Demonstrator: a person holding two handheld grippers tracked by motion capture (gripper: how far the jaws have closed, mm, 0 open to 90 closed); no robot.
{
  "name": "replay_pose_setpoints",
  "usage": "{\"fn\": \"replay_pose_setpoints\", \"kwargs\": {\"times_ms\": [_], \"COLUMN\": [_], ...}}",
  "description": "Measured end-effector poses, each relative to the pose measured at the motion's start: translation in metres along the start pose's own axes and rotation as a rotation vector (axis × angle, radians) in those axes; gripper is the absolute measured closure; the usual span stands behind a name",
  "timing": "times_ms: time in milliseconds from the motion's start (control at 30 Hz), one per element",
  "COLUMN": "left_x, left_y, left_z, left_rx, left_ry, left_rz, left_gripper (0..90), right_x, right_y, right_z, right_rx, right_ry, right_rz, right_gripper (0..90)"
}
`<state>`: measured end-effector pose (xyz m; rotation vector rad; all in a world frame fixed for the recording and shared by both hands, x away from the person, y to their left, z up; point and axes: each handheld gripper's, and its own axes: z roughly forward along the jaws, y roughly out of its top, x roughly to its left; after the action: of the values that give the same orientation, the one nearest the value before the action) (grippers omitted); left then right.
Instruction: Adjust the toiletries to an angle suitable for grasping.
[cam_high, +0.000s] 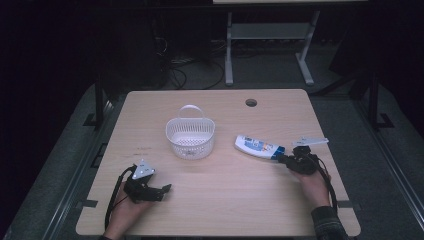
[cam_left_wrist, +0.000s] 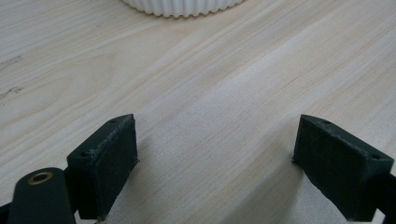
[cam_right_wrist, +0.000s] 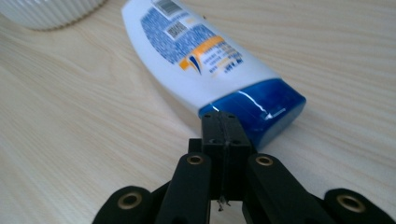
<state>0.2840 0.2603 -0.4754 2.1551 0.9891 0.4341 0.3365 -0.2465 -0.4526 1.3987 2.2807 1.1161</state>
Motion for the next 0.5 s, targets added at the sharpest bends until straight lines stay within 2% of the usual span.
{"fn": "replay_pose_setpoints", "kwargs": {"times_ms": [167,267,500], "left_x": [0.0,0.0,0.0], "left_y": [0.0,0.0,0.0], "left_z": [0.0,0.0,0.0], "left_rx": [0.002,0.001,0.007], "left_ry": [0.0,-0.001,-0.002], "left_rz": [0.002,0.001,0.003], "left_gripper": [12.6,12.6,12.6], "right_x": [0.001,0.001,0.003], "right_y": [0.007,0.014,0.034], "right_z": [-0.007,-0.01,-0.003], "right_rx": [-0.018,-0.034,-0.04], "right_ry": [0.025,0.024,0.016], "right_rz": [0.012,0.016,0.008], "right_gripper": [89.7,89.7,89.6]}}
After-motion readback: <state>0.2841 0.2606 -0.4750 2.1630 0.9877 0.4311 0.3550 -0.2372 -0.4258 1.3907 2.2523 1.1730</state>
